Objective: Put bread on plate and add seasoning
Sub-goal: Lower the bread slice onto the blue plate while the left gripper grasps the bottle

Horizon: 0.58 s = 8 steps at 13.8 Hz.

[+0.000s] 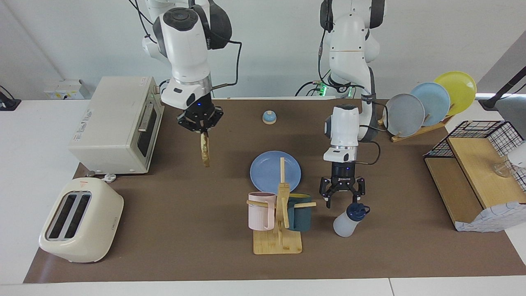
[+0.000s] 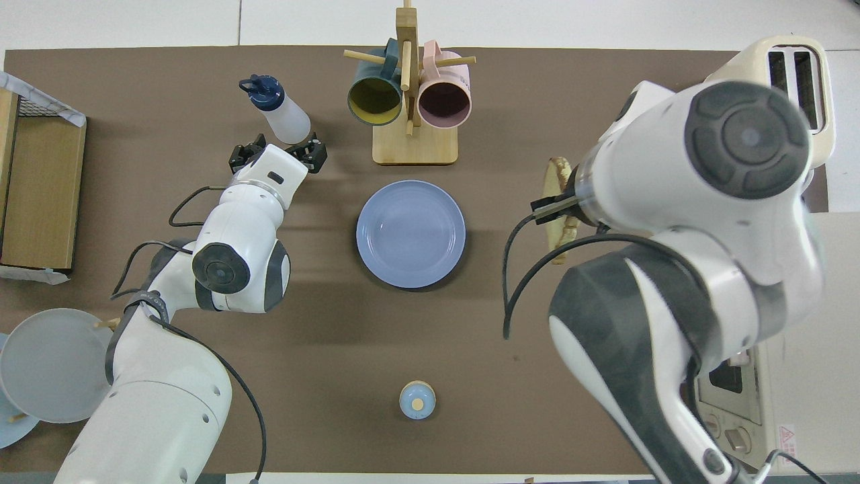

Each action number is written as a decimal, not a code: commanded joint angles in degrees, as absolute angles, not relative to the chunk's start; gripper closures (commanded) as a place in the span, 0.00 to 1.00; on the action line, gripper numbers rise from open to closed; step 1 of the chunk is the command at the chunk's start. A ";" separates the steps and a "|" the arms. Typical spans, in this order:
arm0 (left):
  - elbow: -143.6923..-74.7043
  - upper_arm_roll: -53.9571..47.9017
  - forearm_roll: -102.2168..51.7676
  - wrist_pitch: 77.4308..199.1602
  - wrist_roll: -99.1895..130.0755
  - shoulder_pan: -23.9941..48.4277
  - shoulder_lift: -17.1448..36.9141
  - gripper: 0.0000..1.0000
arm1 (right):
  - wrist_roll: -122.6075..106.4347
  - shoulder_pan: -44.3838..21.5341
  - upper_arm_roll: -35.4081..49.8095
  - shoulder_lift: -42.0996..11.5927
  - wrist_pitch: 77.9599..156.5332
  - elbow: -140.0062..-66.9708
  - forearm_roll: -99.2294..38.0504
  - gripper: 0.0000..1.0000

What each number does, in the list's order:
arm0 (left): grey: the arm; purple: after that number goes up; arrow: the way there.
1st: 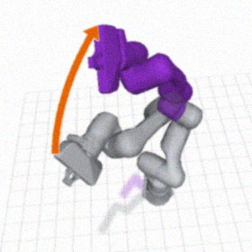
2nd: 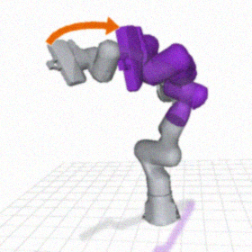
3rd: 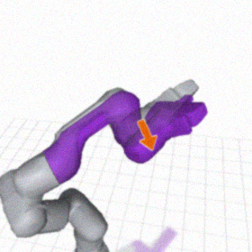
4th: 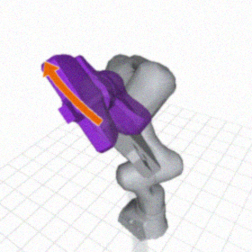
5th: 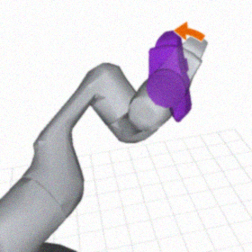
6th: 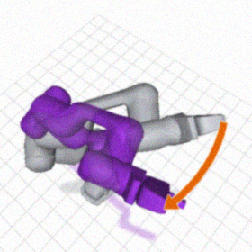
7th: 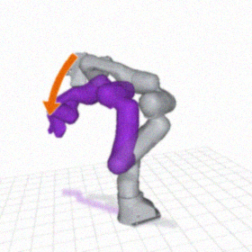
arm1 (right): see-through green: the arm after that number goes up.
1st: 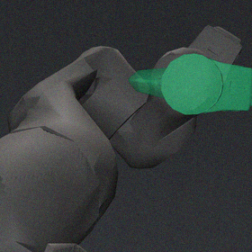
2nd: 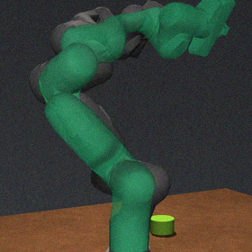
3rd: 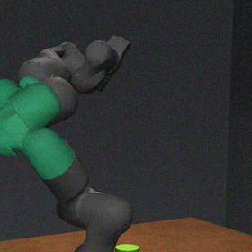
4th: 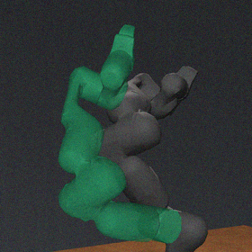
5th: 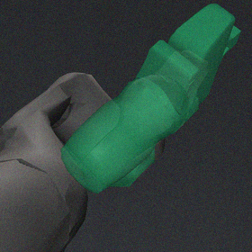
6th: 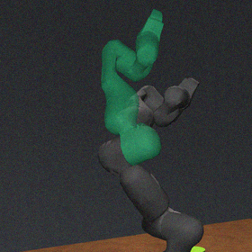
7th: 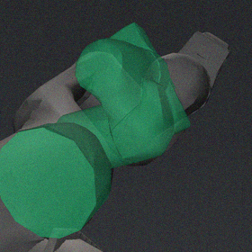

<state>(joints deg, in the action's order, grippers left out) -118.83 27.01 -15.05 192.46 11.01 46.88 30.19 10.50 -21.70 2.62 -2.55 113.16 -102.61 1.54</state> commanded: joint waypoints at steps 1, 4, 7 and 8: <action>-114.53 28.04 -17.14 193.54 11.34 47.38 34.54 0.00 | 21.05 -27.14 2.37 2.11 124.07 -112.58 0.09 1.00; -111.54 28.21 -17.14 192.48 11.25 45.97 35.59 0.00 | 32.24 -31.99 2.37 -0.87 133.73 -112.85 -0.09 1.00; -110.57 28.39 -17.14 192.22 11.25 45.79 36.65 0.00 | 30.41 -34.26 2.64 -6.74 146.55 -113.47 -8.14 1.00; -110.04 28.39 -17.14 192.13 11.25 45.01 36.82 0.00 | 30.50 -34.80 2.64 -8.33 149.39 -113.47 -10.09 1.00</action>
<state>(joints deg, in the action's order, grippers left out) -112.42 27.88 -16.26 192.43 11.03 45.73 34.98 31.34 -33.66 2.76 -4.93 143.53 -113.49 -6.01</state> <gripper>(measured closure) 0.000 0.925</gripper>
